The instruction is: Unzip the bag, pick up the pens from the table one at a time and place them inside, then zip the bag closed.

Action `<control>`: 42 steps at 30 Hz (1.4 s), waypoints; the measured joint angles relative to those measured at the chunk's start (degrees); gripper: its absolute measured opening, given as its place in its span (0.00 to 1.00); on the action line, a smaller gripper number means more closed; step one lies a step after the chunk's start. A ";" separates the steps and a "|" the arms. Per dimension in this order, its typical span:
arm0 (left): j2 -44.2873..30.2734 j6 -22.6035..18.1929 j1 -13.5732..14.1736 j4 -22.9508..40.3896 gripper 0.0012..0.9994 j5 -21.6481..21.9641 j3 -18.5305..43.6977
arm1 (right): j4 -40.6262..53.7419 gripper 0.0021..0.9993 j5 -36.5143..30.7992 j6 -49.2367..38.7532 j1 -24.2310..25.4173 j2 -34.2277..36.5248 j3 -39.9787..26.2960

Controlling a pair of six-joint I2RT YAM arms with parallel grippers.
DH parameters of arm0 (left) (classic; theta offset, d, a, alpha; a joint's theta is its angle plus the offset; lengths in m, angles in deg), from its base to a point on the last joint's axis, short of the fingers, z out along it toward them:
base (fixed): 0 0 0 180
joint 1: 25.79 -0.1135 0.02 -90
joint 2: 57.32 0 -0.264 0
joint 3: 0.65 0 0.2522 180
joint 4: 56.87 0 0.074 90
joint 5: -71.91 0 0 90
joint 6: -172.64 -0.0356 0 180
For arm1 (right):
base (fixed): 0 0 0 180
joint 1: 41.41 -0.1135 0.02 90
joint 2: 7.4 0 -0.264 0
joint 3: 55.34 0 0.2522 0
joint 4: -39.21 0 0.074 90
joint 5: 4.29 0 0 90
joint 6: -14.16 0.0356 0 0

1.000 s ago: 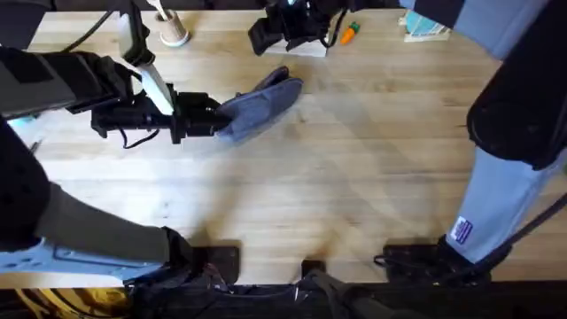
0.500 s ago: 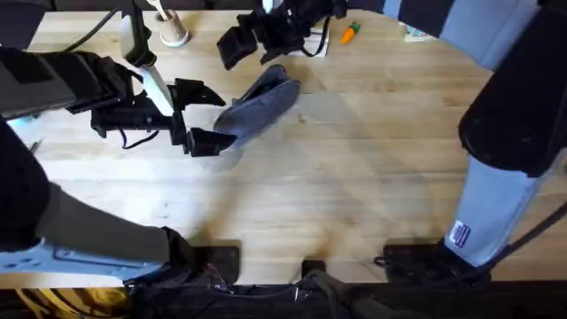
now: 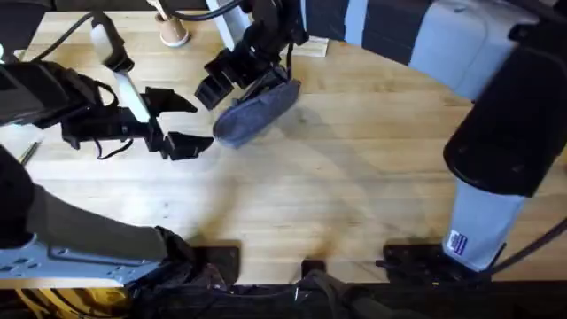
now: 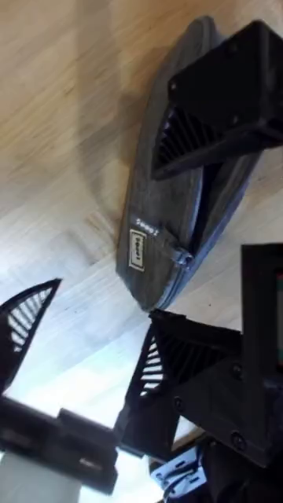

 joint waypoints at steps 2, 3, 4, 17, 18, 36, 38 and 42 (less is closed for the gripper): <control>0.00 0.00 -2.29 0.55 0.99 0.22 0.00 | 1.50 0.99 -0.65 -0.47 0.00 0.00 0.00; 0.01 0.00 -3.17 0.79 0.99 0.28 0.00 | 2.41 0.99 -0.88 -0.67 0.00 0.01 0.00; 0.00 0.00 -4.05 1.16 0.99 0.34 0.00 | 3.13 0.99 -0.98 -0.83 0.00 0.02 0.00; 0.00 0.00 -5.81 1.98 0.99 0.38 0.00 | 5.29 0.62 4.23 -0.84 0.02 1.90 -0.22; 0.02 0.00 -5.81 1.98 0.99 0.37 0.00 | 5.29 0.56 4.40 -0.73 0.04 2.09 -0.22; 0.02 0.00 -5.81 2.44 0.99 0.37 0.00 | 3.36 0.31 5.62 1.19 0.02 2.21 -0.26; 0.00 0.00 -5.81 2.63 0.99 0.37 0.00 | 3.24 0.31 6.18 1.38 0.02 2.21 -0.26; 0.00 0.00 -5.81 2.64 0.99 0.39 0.00 | 2.75 0.30 7.74 2.55 0.39 2.21 -0.26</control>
